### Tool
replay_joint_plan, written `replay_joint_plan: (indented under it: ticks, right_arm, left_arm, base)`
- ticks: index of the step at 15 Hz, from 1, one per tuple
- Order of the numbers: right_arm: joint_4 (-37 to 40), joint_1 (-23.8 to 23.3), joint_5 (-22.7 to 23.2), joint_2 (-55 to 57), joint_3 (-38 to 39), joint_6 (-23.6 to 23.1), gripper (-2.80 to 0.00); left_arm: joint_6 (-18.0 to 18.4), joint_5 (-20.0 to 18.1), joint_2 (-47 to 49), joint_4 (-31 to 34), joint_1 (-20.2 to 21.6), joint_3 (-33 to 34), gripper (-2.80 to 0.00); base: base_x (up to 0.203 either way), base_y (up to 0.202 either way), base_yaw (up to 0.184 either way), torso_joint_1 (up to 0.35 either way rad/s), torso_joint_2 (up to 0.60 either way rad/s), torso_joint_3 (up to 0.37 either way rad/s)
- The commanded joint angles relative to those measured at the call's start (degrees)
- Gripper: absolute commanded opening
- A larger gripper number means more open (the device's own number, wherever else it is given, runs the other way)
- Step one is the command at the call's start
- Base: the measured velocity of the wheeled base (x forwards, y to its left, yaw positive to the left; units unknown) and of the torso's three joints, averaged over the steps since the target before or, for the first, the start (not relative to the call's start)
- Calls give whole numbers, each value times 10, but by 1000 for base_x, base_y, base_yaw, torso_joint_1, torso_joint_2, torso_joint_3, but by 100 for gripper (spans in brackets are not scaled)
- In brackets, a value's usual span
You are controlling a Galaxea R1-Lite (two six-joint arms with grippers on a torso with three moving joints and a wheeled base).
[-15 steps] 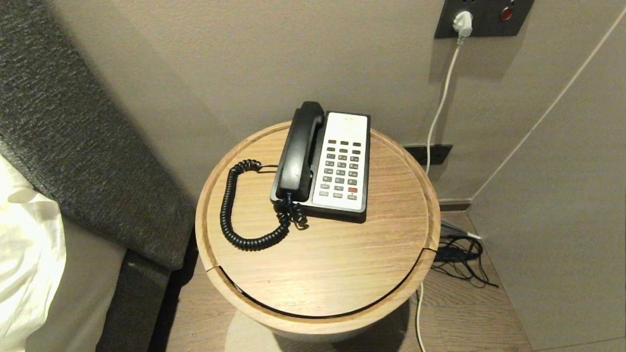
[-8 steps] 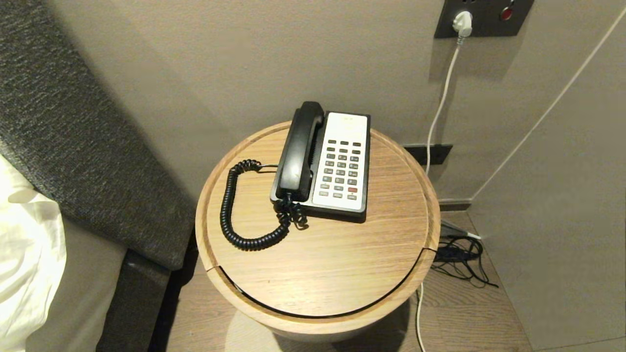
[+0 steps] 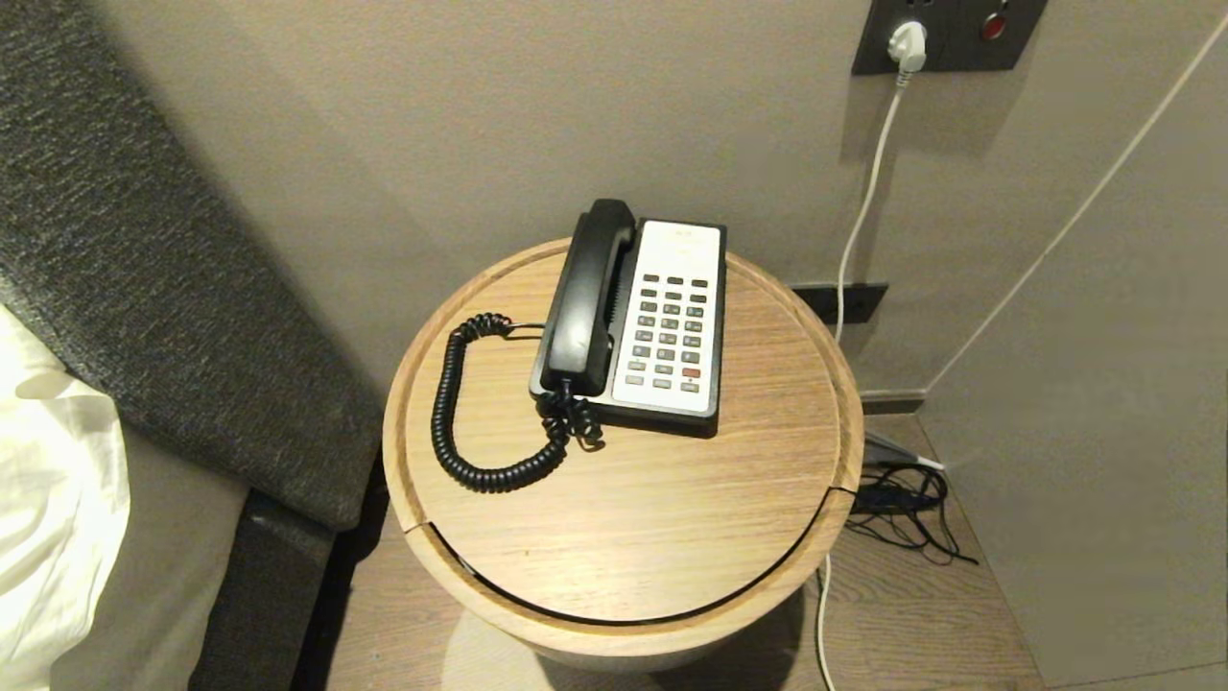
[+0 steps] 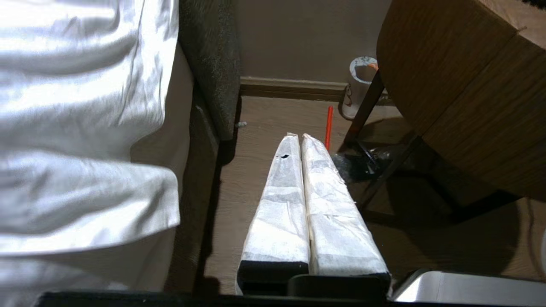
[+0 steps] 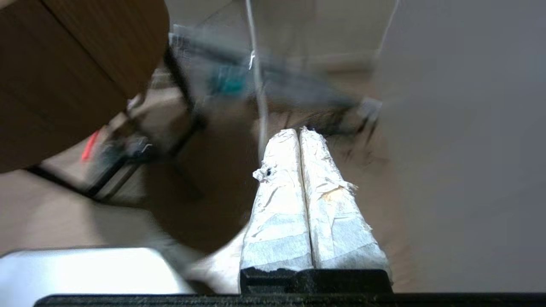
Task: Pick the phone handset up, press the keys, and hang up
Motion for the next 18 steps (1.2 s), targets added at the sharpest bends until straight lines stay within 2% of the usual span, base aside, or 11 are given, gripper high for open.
replay_joint_plan:
  ticks: [1,2,3,4,18]
  right_arm:
    - [-6,0,0,2,1,-9,-280]
    - [-5,0,0,2,1,-9,-280]
    - [-5,0,0,2,1,-9,-280]
    - [-5,0,0,2,1,-8,-280]
    - [-1,0,0,2,0,-5,-280]
  left_arm:
    - [55,-28,0,-12,0,15,-280]
    - [44,-42,0,-17,1,27,-280]
    - [11,-37,0,-18,1,25,-280]
    - [5,-30,0,-20,2,25,-280]
    - [5,-30,0,-21,2,25,-280]
  base:
    - [0,0,0,0,0,0]
    - [0,0,0,0,0,0]
    - [0,0,0,0,0,0]
    - [0,0,0,0,0,0]
    - [0,0,0,0,0,0]
